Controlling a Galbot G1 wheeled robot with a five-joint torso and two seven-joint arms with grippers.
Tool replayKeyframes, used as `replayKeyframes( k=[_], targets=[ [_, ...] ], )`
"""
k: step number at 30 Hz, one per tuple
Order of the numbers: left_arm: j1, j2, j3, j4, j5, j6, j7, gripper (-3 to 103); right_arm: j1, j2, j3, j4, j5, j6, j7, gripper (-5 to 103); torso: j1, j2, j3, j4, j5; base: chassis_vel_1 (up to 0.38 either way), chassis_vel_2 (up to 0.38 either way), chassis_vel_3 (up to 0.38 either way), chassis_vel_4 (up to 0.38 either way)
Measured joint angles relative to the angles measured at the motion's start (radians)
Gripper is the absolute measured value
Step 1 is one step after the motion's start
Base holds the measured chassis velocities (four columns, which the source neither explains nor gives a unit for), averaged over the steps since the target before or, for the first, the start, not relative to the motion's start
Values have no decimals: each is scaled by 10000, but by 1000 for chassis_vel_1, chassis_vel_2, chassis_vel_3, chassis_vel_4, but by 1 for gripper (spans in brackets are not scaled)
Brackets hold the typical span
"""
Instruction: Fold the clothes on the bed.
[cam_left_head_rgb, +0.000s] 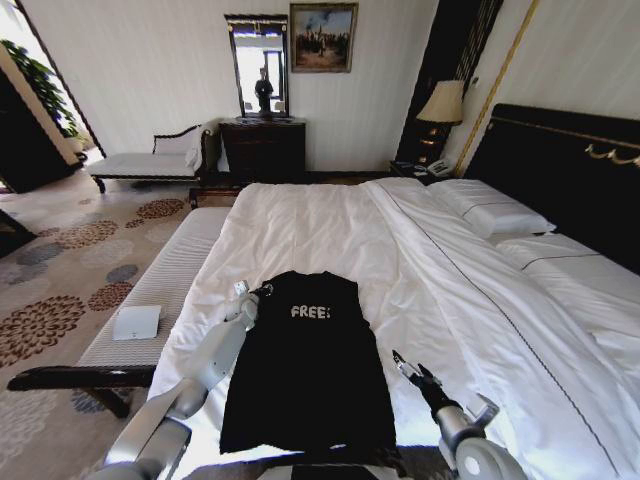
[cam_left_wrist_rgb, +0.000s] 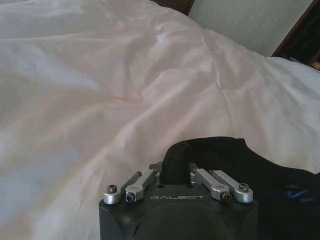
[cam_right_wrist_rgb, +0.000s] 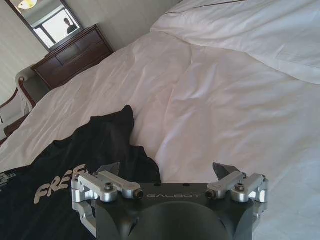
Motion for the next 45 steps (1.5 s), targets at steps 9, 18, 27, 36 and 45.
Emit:
replayKeyframes(
  k=[9, 18, 27, 36, 45],
  targets=[
    [-73, 269, 205, -35, 143, -63, -14, 3, 599, -481, 33, -256, 496, -128, 136, 100, 0, 0, -1, -1, -1, 0, 0, 0, 0],
    [-310, 591, 524, 19, 182, -111, -77, 3, 3421, -2362, -522, -1309, 4113, -1212, 1049, 100, 0, 0, 0, 8, -2, 0, 0, 0, 0],
    [-640, 362, 982, 217, 209, -240, -207, 3, 7126, -3985, -2367, -5282, 5452, -1973, 379, 100, 3, -1, 2, -3, 7, 0, 0, 0, 0],
    [-796, 58, 1308, 471, 309, -439, -331, 3, 9861, -3292, -3908, -8669, 5257, -2431, -299, 100, 1, -1, 1, 1, 2, 0, 0, 0, 0],
    [-827, 63, 1376, 508, 254, -494, -217, 3, 11255, -2730, -4648, -10399, 4477, -2245, -946, 100, 0, 0, 0, 3, -2, 0, 0, 0, 0]
  ],
)
